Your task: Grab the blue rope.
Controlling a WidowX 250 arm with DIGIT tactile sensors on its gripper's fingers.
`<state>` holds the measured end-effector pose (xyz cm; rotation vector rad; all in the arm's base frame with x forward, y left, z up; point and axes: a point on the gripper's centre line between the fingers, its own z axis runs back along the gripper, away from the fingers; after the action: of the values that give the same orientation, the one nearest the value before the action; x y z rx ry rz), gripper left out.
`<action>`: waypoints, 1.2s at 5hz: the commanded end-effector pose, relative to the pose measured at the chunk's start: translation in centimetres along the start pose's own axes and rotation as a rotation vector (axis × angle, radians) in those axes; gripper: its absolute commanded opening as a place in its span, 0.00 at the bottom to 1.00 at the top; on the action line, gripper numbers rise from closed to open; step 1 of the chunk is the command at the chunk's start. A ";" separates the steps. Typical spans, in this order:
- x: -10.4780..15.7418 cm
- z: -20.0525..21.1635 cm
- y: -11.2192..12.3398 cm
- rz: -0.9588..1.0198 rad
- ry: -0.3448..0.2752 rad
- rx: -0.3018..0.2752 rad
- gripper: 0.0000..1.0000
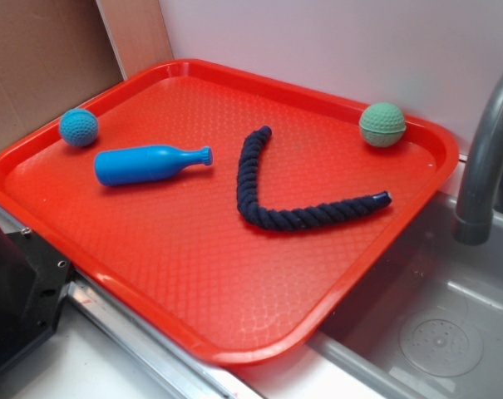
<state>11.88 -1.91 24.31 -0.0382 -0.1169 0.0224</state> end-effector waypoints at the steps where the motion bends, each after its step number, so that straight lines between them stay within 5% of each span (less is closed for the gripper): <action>1: 0.0 0.0 0.0 0.000 0.000 0.000 1.00; 2: 0.5 -0.7 -0.4 0.242 -0.024 0.083 1.00; 3: 1.0 -1.8 -1.2 0.494 -0.092 0.055 1.00; 4: 2.7 -3.4 -1.7 0.735 -0.137 0.124 1.00; 5: 4.5 -5.2 -2.0 0.966 -0.232 0.019 1.00; 6: 6.9 -7.6 -3.0 1.024 -0.204 0.048 1.00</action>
<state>19.05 -5.54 16.09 -0.0093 -0.2537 1.0252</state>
